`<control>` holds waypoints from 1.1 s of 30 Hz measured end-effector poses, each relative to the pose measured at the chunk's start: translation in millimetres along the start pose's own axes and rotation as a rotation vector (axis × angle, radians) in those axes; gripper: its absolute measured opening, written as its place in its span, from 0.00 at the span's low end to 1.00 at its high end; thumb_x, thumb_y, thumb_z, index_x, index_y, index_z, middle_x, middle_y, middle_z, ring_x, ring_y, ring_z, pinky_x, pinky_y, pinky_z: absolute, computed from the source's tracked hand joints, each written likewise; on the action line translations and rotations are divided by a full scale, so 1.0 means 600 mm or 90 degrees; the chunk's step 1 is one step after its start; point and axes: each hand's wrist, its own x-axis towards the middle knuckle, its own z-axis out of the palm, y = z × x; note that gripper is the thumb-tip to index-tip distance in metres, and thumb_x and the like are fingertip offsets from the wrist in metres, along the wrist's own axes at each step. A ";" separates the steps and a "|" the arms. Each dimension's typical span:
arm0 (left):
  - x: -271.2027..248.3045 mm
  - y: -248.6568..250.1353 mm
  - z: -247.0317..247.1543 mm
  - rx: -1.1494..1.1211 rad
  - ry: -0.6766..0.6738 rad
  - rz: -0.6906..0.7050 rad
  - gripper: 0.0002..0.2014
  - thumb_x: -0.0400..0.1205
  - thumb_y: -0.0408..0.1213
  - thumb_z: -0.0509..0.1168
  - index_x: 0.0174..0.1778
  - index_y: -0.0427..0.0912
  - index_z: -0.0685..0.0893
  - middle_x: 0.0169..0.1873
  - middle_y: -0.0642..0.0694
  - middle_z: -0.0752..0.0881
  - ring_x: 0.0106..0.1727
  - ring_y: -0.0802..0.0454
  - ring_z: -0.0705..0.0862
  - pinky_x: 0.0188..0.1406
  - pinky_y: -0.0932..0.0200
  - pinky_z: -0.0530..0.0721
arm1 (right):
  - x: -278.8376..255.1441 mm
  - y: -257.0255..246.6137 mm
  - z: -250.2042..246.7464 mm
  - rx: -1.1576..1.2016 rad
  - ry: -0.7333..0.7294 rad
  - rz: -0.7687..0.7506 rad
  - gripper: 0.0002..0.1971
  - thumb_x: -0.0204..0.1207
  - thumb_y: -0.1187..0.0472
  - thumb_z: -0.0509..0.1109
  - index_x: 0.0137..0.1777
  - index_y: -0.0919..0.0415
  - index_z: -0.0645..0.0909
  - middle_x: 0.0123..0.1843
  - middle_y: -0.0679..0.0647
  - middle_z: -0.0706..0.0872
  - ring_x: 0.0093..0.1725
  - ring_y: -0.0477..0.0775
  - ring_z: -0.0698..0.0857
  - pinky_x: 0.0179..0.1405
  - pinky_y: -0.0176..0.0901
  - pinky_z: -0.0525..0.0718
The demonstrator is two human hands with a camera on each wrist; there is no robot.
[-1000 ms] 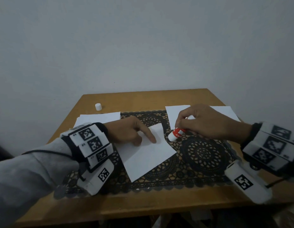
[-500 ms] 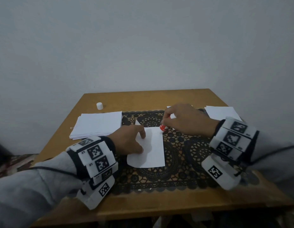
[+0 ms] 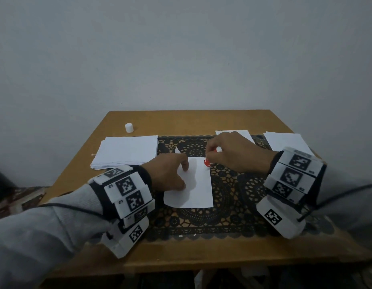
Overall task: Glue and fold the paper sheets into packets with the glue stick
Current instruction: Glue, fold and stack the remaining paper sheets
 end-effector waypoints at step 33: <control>-0.020 0.002 -0.106 -0.096 -0.179 0.125 0.21 0.71 0.26 0.64 0.54 0.50 0.91 0.52 0.57 0.89 0.53 0.50 0.86 0.57 0.54 0.86 | -0.063 -0.005 -0.027 0.056 -0.058 0.012 0.10 0.78 0.57 0.69 0.37 0.57 0.88 0.40 0.44 0.89 0.42 0.44 0.85 0.48 0.45 0.85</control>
